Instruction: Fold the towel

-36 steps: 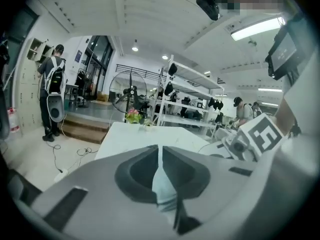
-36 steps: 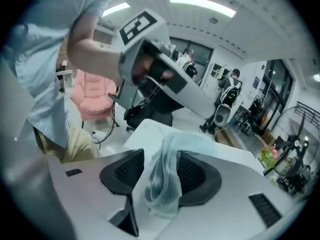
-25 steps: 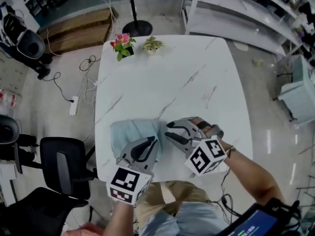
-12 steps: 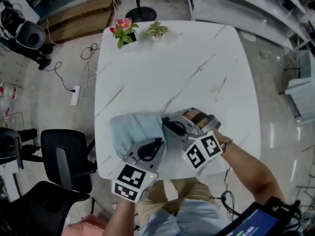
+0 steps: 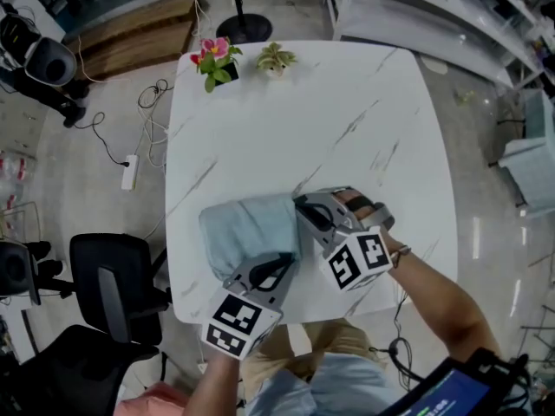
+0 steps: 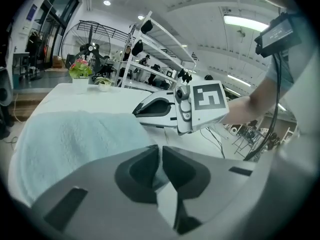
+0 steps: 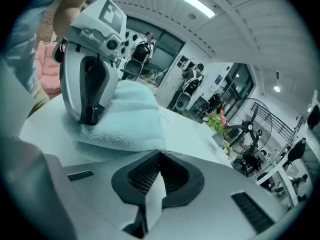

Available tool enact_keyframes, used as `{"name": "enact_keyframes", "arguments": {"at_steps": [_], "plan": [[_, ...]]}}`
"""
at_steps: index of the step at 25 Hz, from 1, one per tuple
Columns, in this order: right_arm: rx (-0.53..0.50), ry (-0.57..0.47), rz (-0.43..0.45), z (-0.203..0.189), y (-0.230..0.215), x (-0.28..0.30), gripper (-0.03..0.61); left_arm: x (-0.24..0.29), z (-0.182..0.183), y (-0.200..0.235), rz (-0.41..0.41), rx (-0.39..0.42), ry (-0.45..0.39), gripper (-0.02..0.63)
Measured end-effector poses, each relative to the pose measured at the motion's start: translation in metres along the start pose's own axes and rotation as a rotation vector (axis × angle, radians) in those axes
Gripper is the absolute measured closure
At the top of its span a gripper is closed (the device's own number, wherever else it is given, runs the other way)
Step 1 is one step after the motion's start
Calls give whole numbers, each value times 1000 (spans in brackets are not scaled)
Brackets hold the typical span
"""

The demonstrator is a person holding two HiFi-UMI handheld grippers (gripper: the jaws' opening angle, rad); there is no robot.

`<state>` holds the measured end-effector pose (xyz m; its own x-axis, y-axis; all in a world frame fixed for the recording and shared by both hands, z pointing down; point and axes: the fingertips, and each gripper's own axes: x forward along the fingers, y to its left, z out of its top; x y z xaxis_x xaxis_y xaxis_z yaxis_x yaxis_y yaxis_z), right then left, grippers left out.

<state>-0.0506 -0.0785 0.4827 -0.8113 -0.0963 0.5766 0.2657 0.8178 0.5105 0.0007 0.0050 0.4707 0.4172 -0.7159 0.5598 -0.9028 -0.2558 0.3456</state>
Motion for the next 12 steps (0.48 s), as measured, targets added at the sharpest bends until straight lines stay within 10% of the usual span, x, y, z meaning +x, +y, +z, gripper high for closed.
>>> {"name": "enact_keyframes", "arguments": {"at_steps": [5,12], "plan": [[138,136,-15,-41,-12,18,560,6,-9,1,-19,-17,-6,594],[349,36,-33,8,-43,-23,545,-49,43,14,39,-76,-155,593]]}}
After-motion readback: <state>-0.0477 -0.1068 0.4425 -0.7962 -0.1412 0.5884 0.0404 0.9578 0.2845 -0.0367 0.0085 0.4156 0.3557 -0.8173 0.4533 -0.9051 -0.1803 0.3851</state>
